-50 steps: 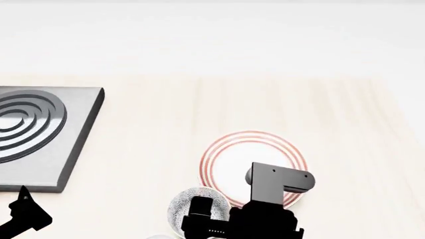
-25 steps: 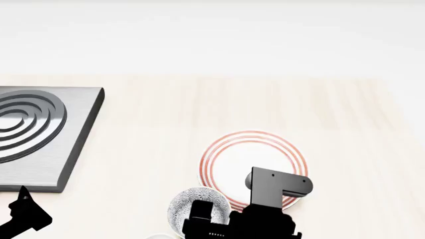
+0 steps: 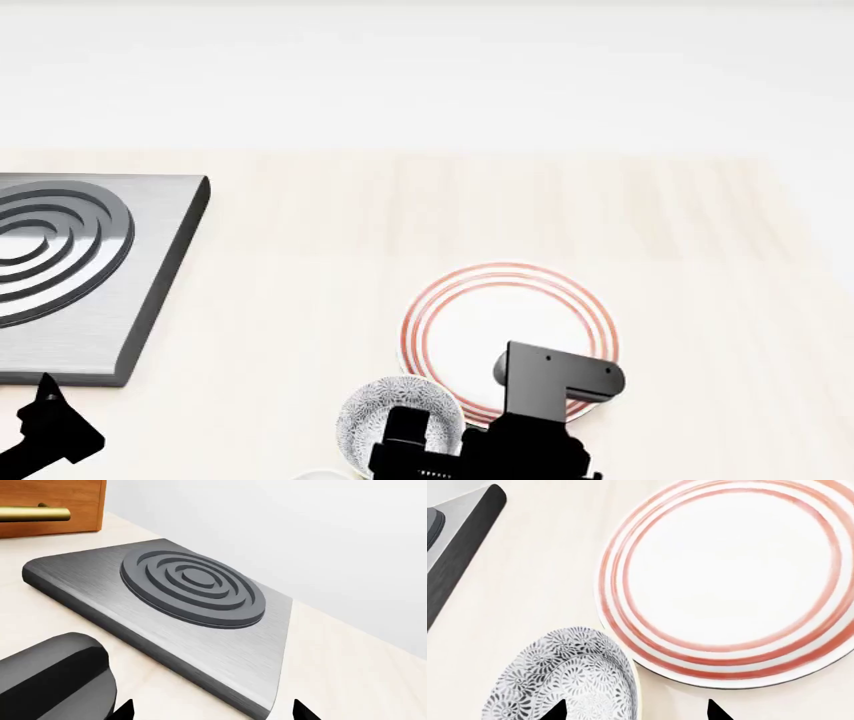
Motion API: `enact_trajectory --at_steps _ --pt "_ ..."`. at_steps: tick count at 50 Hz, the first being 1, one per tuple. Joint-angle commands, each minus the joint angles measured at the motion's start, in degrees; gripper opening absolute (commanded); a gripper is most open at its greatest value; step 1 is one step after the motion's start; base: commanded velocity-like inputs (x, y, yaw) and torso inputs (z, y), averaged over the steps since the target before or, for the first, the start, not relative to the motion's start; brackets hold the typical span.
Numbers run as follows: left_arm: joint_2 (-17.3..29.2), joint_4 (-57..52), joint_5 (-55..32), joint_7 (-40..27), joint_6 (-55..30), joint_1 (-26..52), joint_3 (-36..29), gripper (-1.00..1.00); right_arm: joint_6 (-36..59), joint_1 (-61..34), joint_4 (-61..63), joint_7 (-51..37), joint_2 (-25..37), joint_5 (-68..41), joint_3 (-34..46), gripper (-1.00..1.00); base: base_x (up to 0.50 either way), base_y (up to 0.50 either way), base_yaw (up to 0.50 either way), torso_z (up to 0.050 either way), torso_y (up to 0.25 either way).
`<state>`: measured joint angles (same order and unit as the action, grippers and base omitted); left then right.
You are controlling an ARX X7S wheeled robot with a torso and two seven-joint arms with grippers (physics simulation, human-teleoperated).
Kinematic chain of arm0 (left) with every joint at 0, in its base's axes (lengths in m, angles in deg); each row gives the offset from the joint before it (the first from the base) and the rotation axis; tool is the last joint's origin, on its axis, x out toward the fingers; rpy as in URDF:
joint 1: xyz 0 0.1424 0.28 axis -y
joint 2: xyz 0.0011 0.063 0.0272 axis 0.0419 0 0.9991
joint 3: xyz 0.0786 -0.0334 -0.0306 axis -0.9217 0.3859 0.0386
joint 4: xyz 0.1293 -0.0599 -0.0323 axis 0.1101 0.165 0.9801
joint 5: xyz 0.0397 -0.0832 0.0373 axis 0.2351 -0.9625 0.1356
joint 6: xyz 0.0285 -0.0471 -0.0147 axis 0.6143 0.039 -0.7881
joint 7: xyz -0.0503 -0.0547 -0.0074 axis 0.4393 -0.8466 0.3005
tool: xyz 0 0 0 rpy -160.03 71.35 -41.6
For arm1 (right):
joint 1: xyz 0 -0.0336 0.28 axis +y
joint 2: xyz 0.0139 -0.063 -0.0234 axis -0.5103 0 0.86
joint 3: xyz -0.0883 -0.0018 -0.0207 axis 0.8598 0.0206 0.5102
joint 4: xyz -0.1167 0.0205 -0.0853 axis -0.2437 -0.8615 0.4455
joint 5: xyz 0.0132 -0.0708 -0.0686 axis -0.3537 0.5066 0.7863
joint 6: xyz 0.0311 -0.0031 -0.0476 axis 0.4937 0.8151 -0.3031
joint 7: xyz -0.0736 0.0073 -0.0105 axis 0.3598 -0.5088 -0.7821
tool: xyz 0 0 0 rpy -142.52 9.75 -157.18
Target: Pick the akita bowl between the plate and the ramekin and place it on the plate.
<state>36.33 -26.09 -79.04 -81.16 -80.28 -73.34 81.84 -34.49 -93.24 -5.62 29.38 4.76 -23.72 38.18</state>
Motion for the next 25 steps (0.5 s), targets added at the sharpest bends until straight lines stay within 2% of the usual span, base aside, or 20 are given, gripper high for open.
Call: enact_trajectory --at_steps 1,25 --pt "0.11 0.04 -0.16 -0.12 0.13 0.0 -0.18 1.0 -1.46 -0.73 -2.92 1.09 0.09 0.14 1.05 1.0 0.0 0.0 0.0 0.0 0.0" --pt "0.34 0.13 -0.4 -0.35 0.51 -0.01 -0.55 1.0 -1.53 -0.84 -4.25 1.54 0.73 -0.99 2.42 1.0 0.0 0.0 0.0 0.0 0.0"
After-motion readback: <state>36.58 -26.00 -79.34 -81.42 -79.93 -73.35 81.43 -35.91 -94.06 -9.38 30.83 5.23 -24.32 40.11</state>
